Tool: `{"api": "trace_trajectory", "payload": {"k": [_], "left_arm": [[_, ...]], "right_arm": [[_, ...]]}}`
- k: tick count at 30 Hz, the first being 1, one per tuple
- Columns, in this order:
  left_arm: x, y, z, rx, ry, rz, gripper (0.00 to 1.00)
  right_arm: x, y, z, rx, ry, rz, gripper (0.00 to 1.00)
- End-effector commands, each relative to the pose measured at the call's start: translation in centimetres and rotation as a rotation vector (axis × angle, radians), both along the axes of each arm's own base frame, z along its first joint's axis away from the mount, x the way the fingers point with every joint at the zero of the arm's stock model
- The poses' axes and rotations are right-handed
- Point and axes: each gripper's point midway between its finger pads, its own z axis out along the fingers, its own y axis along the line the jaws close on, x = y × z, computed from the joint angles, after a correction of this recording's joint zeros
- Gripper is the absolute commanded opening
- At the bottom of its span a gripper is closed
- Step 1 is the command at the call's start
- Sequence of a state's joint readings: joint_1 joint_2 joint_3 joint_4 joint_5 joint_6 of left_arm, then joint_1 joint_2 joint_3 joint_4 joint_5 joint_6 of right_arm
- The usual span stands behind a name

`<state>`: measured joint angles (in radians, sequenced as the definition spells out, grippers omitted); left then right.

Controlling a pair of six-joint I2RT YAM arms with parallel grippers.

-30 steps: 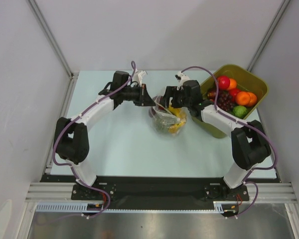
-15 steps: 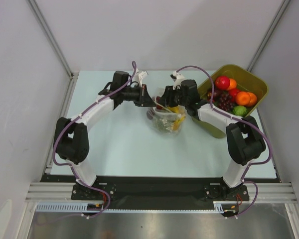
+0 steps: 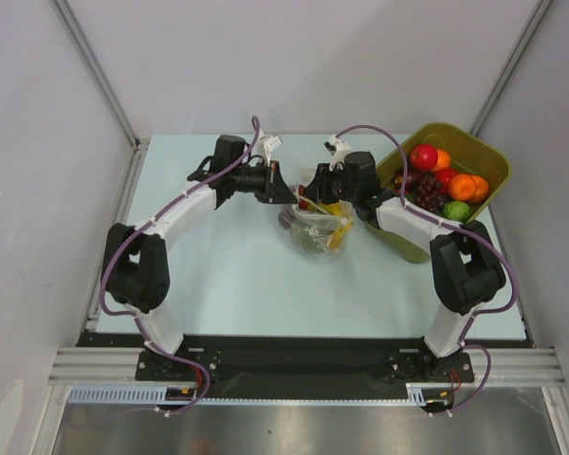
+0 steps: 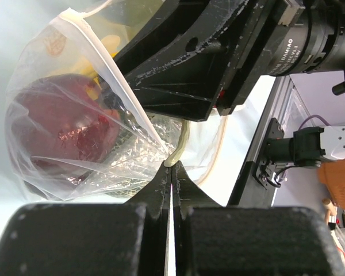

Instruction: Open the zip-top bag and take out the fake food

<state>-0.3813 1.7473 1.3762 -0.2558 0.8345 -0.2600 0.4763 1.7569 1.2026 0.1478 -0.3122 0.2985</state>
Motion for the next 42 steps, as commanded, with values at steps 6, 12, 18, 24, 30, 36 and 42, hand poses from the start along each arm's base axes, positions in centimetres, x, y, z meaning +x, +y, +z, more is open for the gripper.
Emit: {"api": "trace_trajectory", "payload": {"k": [6,12,18,24,30,36,42], "left_arm": [[-0.9,-0.4,4.2,-0.056,-0.115,-0.058,0.00],[-0.9,-0.4,4.3,-0.055,-0.116,-0.062,0.00],[-1.0,-0.4,4.4,-0.056,-0.119,-0.062,0.00],[-0.9,-0.4,4.1,-0.052,-0.117,-0.060,0.00],[-0.6,-0.1,3.5,-0.023,-0.115,-0.034,0.04],[0.0,0.3,2.9,0.020,-0.101,-0.007,0.06],[0.4,0.5,3.5,0.027,-0.116,0.015,0.06]], "right_arm": [[1.0,0.6,2.5,0.052,-0.080,-0.005,0.32],[1.0,0.8,2.1,0.045,-0.069,0.003,0.28],[0.8,0.8,1.6,0.036,-0.054,0.012,0.15],[1.0,0.6,2.0,0.035,-0.060,-0.003,0.00],[1.1,-0.4,4.2,0.040,-0.114,-0.058,0.00],[0.4,-1.5,7.2,0.062,-0.165,-0.093,0.00],[-0.5,-2.9,8.3,0.034,-0.182,-0.126,0.00]]}}
